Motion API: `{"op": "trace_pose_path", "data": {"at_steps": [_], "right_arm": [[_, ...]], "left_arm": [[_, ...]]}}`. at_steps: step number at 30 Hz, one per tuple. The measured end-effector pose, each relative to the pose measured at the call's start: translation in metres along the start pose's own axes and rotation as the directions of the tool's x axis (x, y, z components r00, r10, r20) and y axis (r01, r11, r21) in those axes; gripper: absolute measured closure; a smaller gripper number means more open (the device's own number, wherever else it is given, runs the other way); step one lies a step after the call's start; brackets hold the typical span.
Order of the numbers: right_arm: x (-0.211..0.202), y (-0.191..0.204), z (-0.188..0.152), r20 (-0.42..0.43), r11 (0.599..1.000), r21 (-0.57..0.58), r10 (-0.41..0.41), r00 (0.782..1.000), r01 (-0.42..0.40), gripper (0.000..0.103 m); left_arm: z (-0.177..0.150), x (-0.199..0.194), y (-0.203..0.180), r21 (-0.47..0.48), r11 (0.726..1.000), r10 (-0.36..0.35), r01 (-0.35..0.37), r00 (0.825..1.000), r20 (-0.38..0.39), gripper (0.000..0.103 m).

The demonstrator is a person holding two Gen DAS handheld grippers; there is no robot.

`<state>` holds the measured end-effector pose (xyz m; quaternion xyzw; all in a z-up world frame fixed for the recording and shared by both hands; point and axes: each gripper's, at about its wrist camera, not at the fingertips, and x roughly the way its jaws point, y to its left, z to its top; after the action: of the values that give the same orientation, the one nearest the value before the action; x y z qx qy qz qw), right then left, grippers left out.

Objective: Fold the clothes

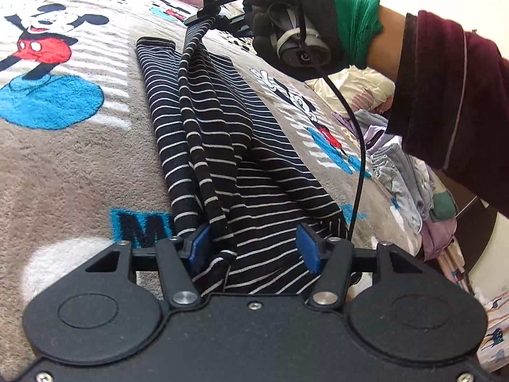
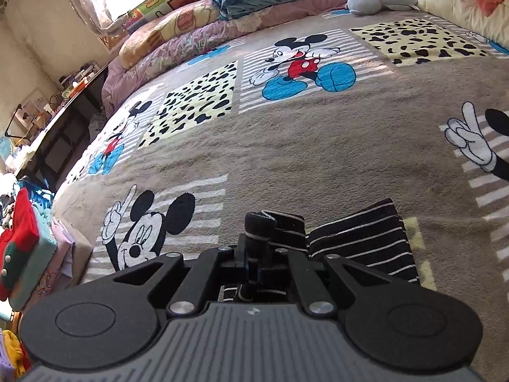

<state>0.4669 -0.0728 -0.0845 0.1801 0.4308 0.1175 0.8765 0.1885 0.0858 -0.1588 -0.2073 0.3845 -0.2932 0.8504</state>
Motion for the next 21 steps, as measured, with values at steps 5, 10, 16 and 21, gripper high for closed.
{"op": "trace_pose_path", "data": {"at_steps": [5, 10, 16, 21], "right_arm": [[-0.001, -0.012, 0.005, 0.071, 0.997, -0.01, 0.075, 0.995, -0.074, 0.063], [-0.008, -0.038, 0.004, 0.061, 0.99, -0.056, 0.131, 0.99, -0.127, 0.058], [0.005, -0.053, -0.02, -0.002, 0.983, -0.143, 0.12, 0.993, -0.119, 0.063], [0.007, -0.055, -0.027, 0.001, 0.979, -0.148, 0.146, 0.989, -0.144, 0.074]], "left_arm": [[0.002, -0.002, 0.01, -0.068, 0.997, -0.024, 0.026, 1.0, 0.017, 0.047], [0.001, 0.002, 0.006, -0.05, 0.999, -0.011, 0.012, 1.0, 0.009, 0.047], [0.001, 0.002, 0.008, -0.053, 0.999, -0.011, 0.011, 1.0, 0.01, 0.047], [0.0, 0.002, 0.011, -0.055, 0.998, -0.012, 0.013, 1.0, 0.009, 0.047]]}}
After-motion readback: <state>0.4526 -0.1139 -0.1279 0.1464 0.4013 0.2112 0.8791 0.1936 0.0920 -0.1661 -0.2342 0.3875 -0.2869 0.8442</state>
